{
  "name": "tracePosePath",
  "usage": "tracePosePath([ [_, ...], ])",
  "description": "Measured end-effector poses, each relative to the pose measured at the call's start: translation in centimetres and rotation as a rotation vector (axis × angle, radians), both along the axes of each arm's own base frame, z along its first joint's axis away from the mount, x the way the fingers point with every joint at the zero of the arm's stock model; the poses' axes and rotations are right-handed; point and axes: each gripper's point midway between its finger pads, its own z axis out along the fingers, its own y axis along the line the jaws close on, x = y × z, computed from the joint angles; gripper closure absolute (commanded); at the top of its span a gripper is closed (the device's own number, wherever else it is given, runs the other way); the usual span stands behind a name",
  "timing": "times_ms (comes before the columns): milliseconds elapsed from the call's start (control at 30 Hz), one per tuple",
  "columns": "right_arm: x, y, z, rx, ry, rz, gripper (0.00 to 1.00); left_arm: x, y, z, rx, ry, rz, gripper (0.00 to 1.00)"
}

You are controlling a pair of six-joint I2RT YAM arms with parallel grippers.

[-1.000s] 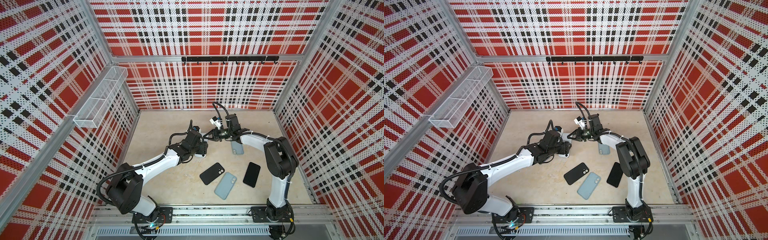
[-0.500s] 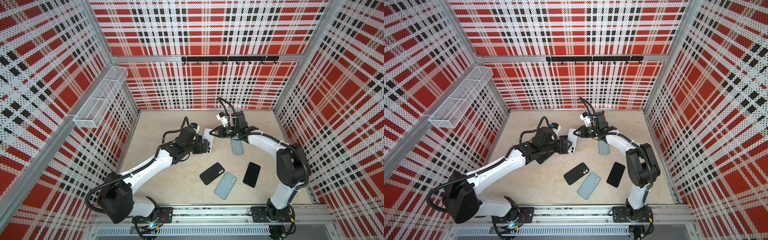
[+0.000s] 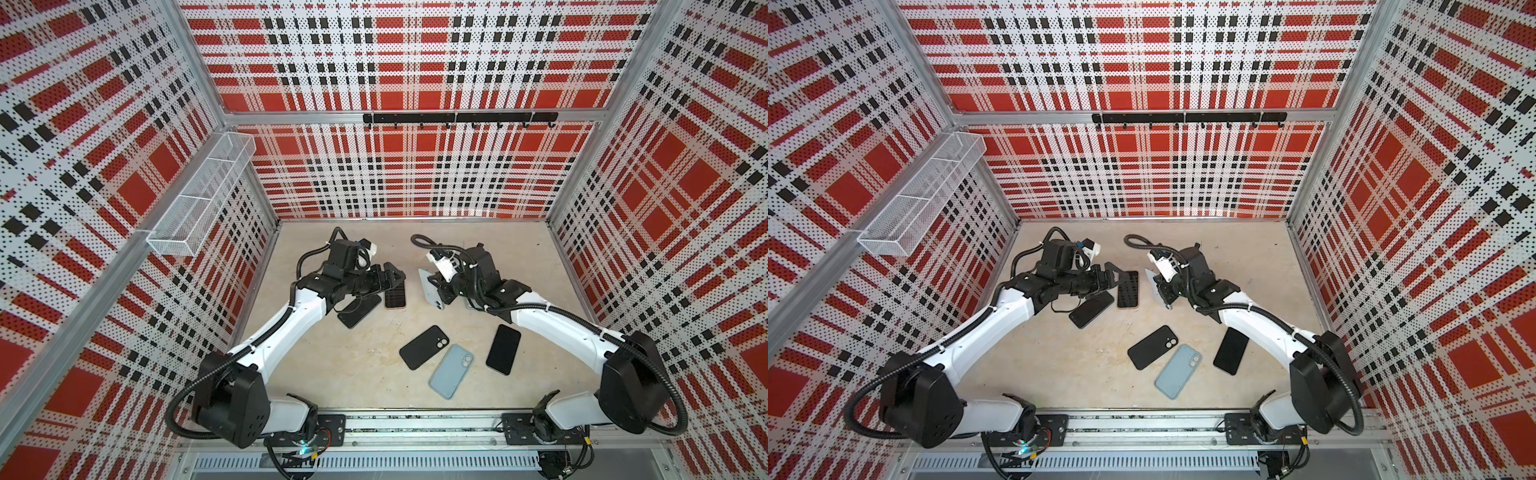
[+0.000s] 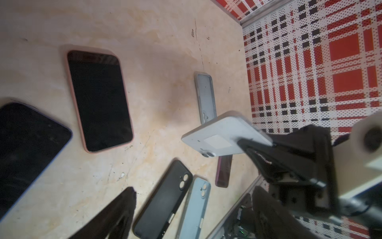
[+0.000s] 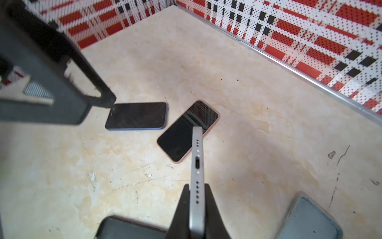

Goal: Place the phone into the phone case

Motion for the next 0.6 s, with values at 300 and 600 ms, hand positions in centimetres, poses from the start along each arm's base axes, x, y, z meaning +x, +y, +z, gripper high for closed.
tracePosePath([
  [300, -2.3, 0.1, -3.7, -0.313, -0.375, 0.131, 1.00, -0.1, -2.6, -0.1, -0.231, 0.232, 0.040, 0.19],
  [600, -4.5, 3.2, -1.3, -0.408, -0.675, 0.218, 1.00, -0.8, -5.7, -1.1, -0.270, 0.316, 0.023, 0.30],
])
